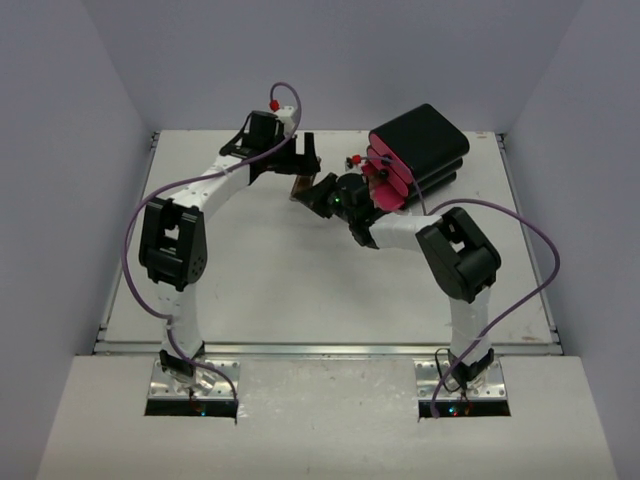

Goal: Organize the makeup

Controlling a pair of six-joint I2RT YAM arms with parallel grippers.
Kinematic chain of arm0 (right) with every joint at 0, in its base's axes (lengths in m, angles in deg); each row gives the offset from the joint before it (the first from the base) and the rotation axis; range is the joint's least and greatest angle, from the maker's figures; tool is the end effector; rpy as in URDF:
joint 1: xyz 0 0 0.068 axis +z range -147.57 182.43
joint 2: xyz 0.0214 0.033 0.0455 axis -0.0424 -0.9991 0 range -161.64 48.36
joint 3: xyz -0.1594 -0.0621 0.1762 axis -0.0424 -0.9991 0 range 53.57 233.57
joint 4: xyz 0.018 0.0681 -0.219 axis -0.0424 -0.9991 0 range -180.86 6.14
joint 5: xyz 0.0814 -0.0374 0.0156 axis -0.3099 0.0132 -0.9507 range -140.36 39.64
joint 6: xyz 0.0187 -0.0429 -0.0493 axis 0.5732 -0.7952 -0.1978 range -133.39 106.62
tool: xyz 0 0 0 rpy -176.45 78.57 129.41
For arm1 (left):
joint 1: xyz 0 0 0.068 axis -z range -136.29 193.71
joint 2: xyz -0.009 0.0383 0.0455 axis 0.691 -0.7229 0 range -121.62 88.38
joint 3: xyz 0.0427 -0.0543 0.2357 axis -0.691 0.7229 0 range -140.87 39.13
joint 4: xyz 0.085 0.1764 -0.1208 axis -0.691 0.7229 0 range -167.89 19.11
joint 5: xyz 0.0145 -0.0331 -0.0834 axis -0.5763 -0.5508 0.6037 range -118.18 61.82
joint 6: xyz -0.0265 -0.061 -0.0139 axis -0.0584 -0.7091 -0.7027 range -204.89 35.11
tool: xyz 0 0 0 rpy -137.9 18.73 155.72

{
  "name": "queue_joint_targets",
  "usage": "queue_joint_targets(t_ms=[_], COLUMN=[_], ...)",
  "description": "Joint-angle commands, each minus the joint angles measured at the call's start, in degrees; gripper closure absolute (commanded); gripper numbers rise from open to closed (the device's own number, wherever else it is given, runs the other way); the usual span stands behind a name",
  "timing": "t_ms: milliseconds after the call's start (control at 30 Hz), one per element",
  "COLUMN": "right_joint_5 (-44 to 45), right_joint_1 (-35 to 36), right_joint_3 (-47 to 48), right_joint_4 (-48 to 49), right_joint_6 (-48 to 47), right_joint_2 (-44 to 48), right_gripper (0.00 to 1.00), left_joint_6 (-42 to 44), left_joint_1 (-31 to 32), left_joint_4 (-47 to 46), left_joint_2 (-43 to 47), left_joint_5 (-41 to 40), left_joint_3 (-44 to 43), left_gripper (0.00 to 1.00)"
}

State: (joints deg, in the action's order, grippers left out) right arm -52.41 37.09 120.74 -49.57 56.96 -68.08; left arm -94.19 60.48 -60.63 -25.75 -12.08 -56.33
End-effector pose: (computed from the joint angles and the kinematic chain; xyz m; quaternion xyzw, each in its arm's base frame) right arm 0.3546 0.2475 0.1706 0.2327 0.7582 0.4917 0.3594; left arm 0.4150 -0.1409 0.2438 0.1210 0.8759 -0.2231 0.4103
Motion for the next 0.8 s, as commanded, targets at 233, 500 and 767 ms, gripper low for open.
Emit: queue_joint_targets(t_ms=[233,500,767], right_joint_5=[4.4,5.2,2.3], right_joint_1=[0.1,-3.6,-9.8], right_joint_3=[-20.7,-30.0,-30.4], right_joint_4=[10.3,10.7,11.8], right_joint_6=[17.6,27.5,27.6], right_joint_2=[14.5,17.8,16.8], right_gripper=[1.0,1.0,1.0], left_joint_6=[7.7,9.0,11.3], left_joint_1=[0.1,0.0,-0.3], left_joint_4=[2.0,1.0,0.3], left_joint_2=[8.3,10.8,11.0], left_joint_5=[3.9,3.6,3.1], left_joint_3=[-1.1,2.7,5.0], left_gripper=[0.0,0.0,0.0])
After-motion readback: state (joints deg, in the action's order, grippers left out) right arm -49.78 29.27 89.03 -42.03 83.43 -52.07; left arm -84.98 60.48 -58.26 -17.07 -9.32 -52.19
